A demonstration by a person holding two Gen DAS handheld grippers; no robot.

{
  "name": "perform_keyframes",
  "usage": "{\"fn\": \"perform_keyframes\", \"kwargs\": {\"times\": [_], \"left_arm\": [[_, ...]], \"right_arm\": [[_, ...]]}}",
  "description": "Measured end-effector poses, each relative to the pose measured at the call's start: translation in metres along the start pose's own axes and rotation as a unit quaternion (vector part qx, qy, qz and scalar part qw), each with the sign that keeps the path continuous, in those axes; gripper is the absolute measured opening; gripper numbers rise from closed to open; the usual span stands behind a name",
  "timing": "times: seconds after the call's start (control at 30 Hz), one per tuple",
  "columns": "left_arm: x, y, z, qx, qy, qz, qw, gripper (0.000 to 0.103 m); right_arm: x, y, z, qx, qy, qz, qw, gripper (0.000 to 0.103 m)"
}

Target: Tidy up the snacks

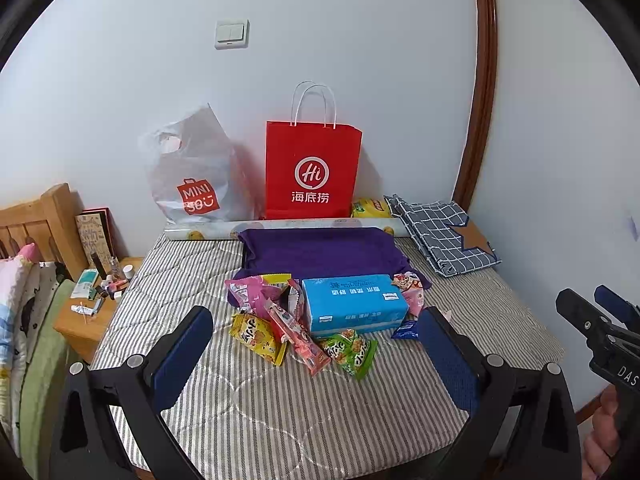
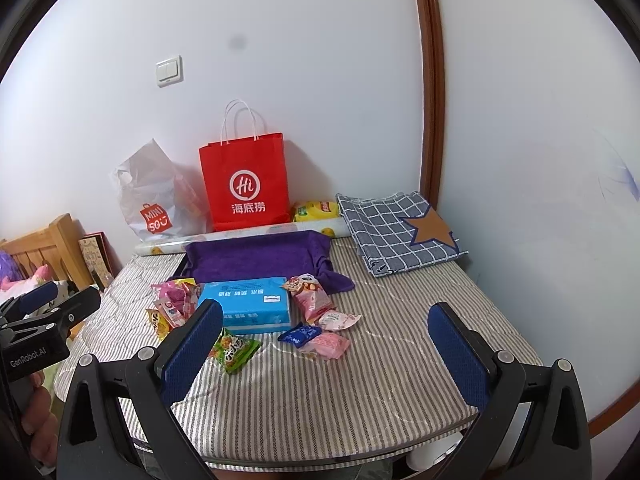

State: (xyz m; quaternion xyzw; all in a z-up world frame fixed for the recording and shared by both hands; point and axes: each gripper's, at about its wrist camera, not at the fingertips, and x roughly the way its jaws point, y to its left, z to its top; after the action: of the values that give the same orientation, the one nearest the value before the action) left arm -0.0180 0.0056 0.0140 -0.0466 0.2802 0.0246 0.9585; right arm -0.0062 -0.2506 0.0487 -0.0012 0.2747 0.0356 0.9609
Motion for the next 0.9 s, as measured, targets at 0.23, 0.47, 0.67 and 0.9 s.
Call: {"fn": "perform_keyframes", "kwargs": {"times": [0.23,0.47,0.67,0.9], "left_arm": [[-0.0004,-0.0001,0.0010,0.000,-0.001,0.000,1.0000,0.102],[-0.0013,-0.0009,0.0016,0.001,-0.001,0.000,1.0000,0.102],[-0.0012,-0.0013,0.0030,0.002,-0.002,0.001,1.0000,0.102],[-0.0019,-0.0021,0.0030,0.002,-0.003,0.001,1.0000,0.103]], "right_arm": [[-0.0009,0.0004,-0.0021,-0.001,-0.002,0.001,1.000,0.102],[-0.0029,0.0012,-0.0033,-0.002,-0.004,0.002,1.000,0.102],[-0.0033,0.0012,-0.0029,-0.002,-0.004,0.003,1.000,0.102],[-0.0040,0.0009,-0.0025,-0.002,-0.004,0.003,1.000,0.102]]}}
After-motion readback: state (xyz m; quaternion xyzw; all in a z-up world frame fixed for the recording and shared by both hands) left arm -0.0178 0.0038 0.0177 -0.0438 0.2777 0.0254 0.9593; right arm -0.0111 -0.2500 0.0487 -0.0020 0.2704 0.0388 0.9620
